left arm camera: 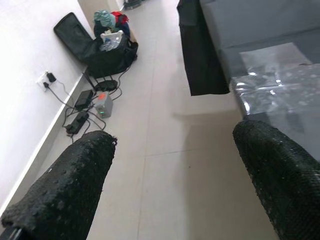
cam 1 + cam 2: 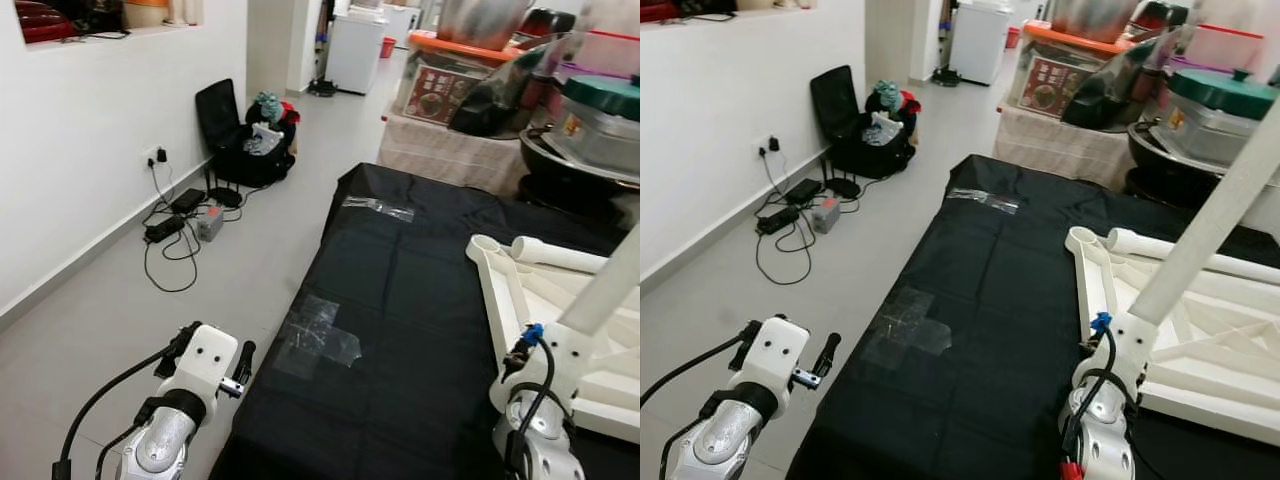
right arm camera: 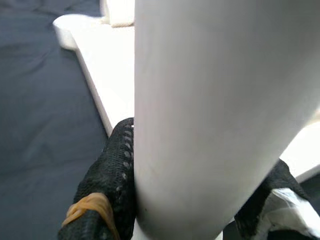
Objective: Building children table
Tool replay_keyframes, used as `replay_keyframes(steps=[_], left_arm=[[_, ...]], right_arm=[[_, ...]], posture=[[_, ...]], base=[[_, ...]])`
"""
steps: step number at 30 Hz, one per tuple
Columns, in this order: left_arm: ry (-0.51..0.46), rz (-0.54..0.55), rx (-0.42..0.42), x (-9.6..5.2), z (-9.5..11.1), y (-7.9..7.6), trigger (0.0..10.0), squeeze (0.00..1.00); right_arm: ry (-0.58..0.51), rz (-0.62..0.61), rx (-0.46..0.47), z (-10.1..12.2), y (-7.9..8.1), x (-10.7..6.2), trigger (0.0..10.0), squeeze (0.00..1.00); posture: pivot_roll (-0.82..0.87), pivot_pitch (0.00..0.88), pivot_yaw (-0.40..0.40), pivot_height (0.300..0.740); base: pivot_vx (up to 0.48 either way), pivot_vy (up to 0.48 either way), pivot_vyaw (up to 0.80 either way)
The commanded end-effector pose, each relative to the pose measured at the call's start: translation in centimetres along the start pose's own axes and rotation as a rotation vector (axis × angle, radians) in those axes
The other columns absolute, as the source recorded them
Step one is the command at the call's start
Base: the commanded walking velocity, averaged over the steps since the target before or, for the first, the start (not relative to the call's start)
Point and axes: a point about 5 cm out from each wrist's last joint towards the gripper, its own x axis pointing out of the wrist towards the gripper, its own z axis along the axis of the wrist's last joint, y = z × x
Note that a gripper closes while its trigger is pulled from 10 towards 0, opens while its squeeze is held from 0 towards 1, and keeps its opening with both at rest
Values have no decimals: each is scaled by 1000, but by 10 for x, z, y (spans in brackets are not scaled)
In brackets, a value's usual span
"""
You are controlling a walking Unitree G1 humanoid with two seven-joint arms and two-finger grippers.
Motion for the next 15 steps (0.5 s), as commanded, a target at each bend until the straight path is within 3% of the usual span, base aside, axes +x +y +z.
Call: replay_keyframes(steps=[1,2,3,5,6,7,8,11,12,15], left_arm=[[9,-12,11,-1,-1,-2,10000,0],[9,-12,11,-1,-1,-2,10000,0],[8,-11,11,-1,-1,-2,10000,0],[8,-11,11,-1,-1,-3,10000,0],[8,-11,11,-1,-1,-3,10000,0],[7,-11,11,-1,-1,-3,10000,0],[7,-12,11,-1,-1,-3,10000,0],[7,-11,11,-1,-1,-3,10000,0],[7,-10,11,-1,-1,-3,10000,0],[7,-10,11,-1,-1,-3,10000,0]], right_arm=[[-72,-111,-72,14,-9,-2,0,0],[-72,-111,-72,14,-9,-2,0,0],[-67,-31,-46,15,2,-3,10000,0],[-110,106,20,22,19,-6,10000,0],[-110,106,20,22,19,-6,10000,0],[-147,142,63,28,23,-6,10000,561],[-167,160,85,31,24,-6,10000,1000],[-161,248,94,36,31,-4,10000,1000],[-177,297,86,38,35,-4,10000,0],[-196,339,75,40,38,-6,10000,0]], posture=[[100,0,-168,740],[100,0,-168,740],[101,0,-169,740],[103,0,-170,740],[103,0,-170,740],[103,0,-170,740],[103,0,-171,740],[103,0,-169,740],[102,0,-169,740],[102,0,-169,740]], base=[[0,0,0],[0,0,0],[0,0,0],[0,0,0],[0,0,0],[0,0,0],[0,0,0],[0,0,0],[0,0,0],[0,0,0]])
